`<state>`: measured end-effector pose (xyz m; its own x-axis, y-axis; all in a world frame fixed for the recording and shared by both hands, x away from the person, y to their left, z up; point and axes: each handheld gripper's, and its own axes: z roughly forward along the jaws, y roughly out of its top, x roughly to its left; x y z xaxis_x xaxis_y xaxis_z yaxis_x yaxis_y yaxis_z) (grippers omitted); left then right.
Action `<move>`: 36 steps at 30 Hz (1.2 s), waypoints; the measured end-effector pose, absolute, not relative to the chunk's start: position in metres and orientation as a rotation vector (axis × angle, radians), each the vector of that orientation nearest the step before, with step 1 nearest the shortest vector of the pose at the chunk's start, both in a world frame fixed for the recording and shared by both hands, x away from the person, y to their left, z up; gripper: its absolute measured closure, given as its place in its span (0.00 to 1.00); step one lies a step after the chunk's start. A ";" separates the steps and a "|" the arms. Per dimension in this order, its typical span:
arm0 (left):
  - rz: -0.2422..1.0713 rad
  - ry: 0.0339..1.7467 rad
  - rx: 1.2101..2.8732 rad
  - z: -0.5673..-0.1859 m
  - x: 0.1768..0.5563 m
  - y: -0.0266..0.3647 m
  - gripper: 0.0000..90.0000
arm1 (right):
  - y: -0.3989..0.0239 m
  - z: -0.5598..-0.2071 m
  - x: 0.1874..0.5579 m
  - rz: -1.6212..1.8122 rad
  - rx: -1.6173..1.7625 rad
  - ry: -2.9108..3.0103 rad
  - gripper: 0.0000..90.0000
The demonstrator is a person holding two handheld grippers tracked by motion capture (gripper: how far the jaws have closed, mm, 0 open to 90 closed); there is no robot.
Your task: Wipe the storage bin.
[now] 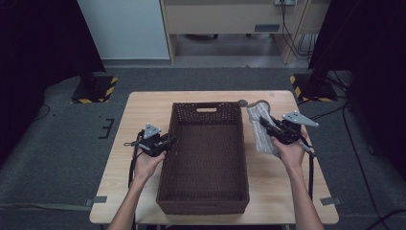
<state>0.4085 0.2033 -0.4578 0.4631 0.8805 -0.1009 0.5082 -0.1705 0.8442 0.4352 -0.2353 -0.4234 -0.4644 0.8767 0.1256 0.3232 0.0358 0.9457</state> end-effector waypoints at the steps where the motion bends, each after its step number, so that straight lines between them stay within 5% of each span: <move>1: 0.533 1.171 1.832 -0.458 0.407 0.202 0.75 | -0.235 -0.423 0.436 1.440 1.206 1.819 0.78; 13: 0.580 1.175 1.857 -0.457 0.402 0.196 0.74 | -0.223 -0.427 0.463 1.477 1.219 1.791 0.79; 36: 0.567 1.171 1.848 -0.458 0.402 0.197 0.73 | -0.194 -0.525 0.512 1.273 1.416 1.935 0.80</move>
<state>0.4023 0.1971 -0.4577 0.4579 0.8867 -0.0643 0.4995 -0.1967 0.8437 0.5116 -0.1944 -0.5253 -0.3906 0.9044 0.1720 0.5162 0.0605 0.8543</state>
